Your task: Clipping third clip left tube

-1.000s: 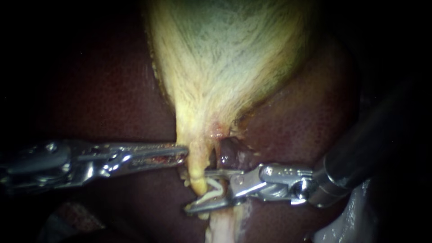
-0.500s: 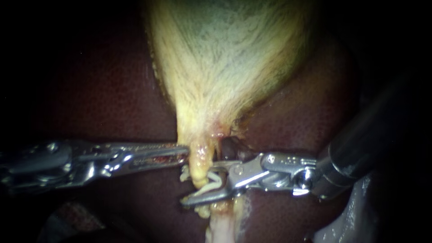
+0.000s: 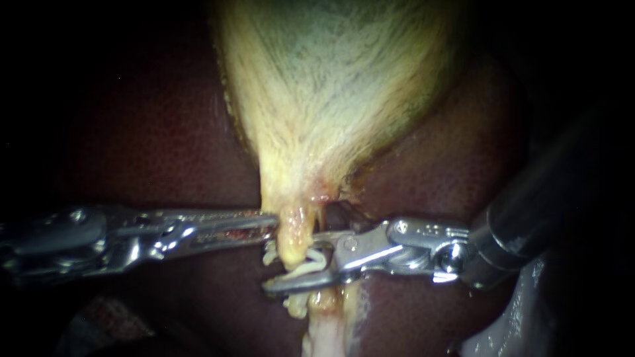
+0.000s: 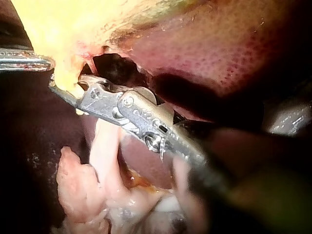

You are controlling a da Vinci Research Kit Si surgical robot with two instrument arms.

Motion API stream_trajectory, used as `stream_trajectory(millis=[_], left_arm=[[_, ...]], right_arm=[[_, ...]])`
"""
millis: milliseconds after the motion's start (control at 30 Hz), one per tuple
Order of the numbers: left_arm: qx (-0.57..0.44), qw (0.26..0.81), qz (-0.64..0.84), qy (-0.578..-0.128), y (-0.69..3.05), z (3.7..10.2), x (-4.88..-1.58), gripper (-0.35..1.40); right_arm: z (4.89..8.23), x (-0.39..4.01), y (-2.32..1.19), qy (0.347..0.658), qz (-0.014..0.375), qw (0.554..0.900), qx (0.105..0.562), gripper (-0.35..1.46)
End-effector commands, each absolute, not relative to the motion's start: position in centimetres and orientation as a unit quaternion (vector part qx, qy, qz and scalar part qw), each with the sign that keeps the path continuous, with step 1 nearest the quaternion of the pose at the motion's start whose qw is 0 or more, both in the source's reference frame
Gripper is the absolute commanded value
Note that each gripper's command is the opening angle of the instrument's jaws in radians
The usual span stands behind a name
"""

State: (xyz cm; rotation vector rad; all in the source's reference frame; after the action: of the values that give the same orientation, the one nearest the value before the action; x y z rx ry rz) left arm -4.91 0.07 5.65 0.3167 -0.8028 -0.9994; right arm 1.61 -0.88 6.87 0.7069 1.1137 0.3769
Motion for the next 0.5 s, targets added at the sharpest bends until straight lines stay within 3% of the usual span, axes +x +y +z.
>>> stream_trajectory(millis=[33,500], left_arm=[[0.147,0.79,-0.464,-0.373,0.07,5.65,-4.91,-0.3],[0.147,0.79,-0.464,-0.373,0.08,5.66,-4.91,-0.3]], right_arm=[[6.88,1.59,-0.86,0.509,0.174,0.78,0.32,-0.35],[6.95,1.55,-0.85,0.507,0.172,0.785,0.313,-0.35]])
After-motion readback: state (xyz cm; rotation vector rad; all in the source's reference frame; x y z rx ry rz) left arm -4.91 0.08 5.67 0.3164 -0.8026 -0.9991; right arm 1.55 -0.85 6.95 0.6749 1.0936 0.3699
